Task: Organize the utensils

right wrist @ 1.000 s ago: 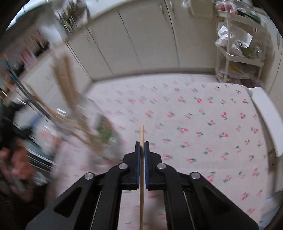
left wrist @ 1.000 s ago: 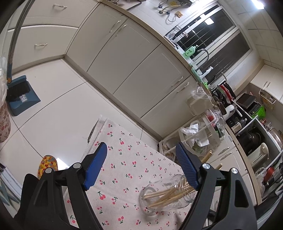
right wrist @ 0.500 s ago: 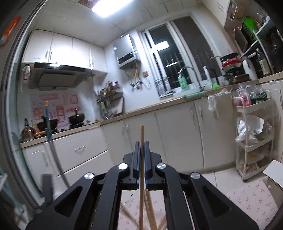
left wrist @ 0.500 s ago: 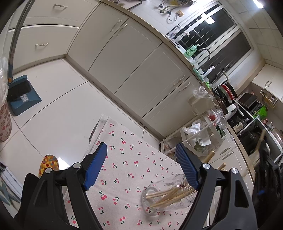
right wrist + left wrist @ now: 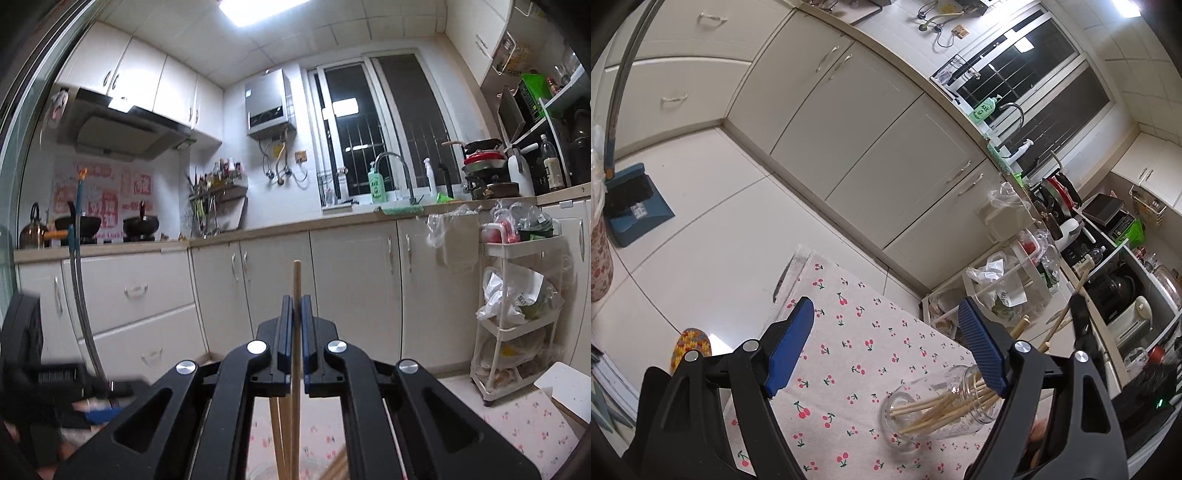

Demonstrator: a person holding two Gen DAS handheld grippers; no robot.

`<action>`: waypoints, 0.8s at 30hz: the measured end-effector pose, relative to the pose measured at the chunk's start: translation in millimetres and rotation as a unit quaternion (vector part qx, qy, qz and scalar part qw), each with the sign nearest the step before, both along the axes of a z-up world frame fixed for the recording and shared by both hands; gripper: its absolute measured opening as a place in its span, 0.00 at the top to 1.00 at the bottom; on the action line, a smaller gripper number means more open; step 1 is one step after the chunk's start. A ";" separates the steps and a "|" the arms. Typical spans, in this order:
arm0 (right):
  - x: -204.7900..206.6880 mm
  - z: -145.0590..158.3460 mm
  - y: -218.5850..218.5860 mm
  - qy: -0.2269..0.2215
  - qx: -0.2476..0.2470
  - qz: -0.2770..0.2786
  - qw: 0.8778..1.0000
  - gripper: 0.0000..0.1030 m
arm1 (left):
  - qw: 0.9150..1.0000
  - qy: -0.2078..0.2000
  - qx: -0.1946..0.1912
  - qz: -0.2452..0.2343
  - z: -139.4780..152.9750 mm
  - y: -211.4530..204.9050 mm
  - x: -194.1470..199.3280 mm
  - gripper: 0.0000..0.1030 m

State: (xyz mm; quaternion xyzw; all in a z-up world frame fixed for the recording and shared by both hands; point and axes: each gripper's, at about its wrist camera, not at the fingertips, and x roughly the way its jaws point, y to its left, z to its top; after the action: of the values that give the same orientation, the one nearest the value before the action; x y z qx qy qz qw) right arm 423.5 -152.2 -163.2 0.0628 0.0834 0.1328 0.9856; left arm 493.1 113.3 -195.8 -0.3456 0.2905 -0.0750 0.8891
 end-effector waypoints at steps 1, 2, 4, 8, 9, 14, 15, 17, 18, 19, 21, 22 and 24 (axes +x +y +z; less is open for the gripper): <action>-5.7 -3.4 0.2 0.003 -0.009 0.002 1.000 0.95 | 1.000 -0.001 0.005 0.001 0.6 1.0 0.1 0.25; -10.1 -5.5 1.0 0.006 -0.019 0.005 1.000 0.95 | 1.000 -0.002 0.013 0.004 1.2 -0.6 0.0 0.25; -18.7 -9.3 1.4 0.019 -0.035 0.010 0.999 0.95 | 0.999 -0.005 0.033 0.010 2.1 -2.2 0.0 0.23; -35.3 -4.3 -9.5 0.050 -0.043 0.007 0.998 0.65 | 0.996 -0.004 0.086 0.012 7.2 -13.9 -3.1 0.23; -42.2 0.6 -12.7 0.049 -0.043 0.008 0.998 0.65 | 0.996 -0.003 0.091 0.012 10.0 -15.4 -7.1 0.23; -94.5 33.8 -39.2 0.076 -0.022 -0.016 0.997 0.37 | 0.992 0.007 0.123 0.022 33.5 -29.2 -59.0 0.17; -107.1 39.4 -45.5 0.093 -0.014 -0.022 0.995 0.28 | 0.990 0.013 0.140 0.022 41.0 -35.7 -73.5 0.16; -129.3 48.4 -54.1 0.123 -0.012 -0.034 0.992 0.20 | 0.987 0.020 0.159 0.019 52.5 -45.3 -96.8 0.14; -141.7 52.7 -58.9 0.137 -0.010 -0.045 0.989 0.13 | 0.984 0.024 0.178 0.017 61.4 -52.5 -111.2 0.13; -154.3 56.6 -64.7 0.154 -0.005 -0.058 0.986 0.09 | 0.980 0.022 0.196 0.015 70.3 -59.5 -125.8 0.12; -173.6 62.8 -75.8 0.177 0.010 -0.071 0.982 0.07 | 0.974 0.016 0.226 0.013 85.6 -71.2 -152.5 0.09; -183.5 67.3 -81.8 0.188 0.018 -0.077 0.979 0.07 | 0.971 0.014 0.239 0.010 93.8 -77.6 -168.3 0.09; -204.1 77.9 -92.3 0.208 0.024 -0.091 0.974 0.07 | 0.968 0.007 0.251 0.005 106.7 -85.0 -195.0 0.08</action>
State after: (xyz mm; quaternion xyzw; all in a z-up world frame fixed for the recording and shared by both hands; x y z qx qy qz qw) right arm 219.4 -244.5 -85.3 0.1199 0.2774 0.0285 0.9528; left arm 298.2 28.3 -89.1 -0.1135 0.3047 0.0072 0.9456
